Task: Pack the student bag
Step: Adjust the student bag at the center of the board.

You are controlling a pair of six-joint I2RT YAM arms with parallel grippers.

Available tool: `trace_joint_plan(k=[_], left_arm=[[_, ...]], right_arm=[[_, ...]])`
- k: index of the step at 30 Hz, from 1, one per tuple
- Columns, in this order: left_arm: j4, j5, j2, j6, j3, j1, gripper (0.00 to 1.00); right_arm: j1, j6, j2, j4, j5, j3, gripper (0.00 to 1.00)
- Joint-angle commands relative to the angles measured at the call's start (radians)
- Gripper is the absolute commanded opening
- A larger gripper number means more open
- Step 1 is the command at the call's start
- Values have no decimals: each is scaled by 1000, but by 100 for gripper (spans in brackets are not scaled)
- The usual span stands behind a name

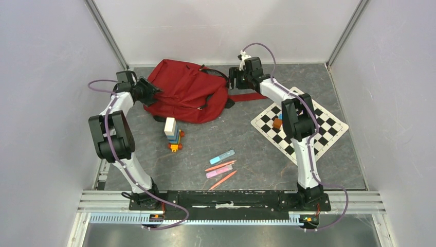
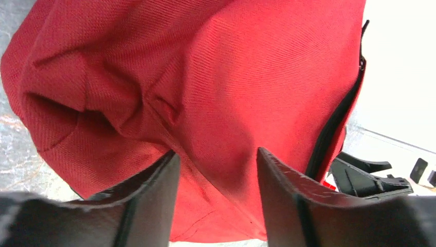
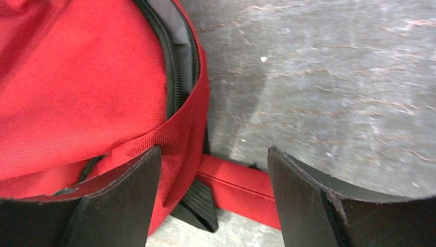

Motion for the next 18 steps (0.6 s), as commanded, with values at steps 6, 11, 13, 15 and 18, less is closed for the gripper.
trace_joint_plan(k=[6,11,13,15,18], left_arm=[[-29,25,173,118,211,-22,27],[-47,14,210,160,295,-65,13],[-47,15,229,177,336,-93,12],[-47,12,254,188,384,-127,12],[-41,6,293,185,452,-176,12]], right_arm=[[5,233,85,318,-309,32,70],[5,230,28,360,-334,-58,8],[7,206,-44,362,-300,-163,0],[8,172,-152,367,-236,-313,0],[11,121,-311,359,-142,-519,0]])
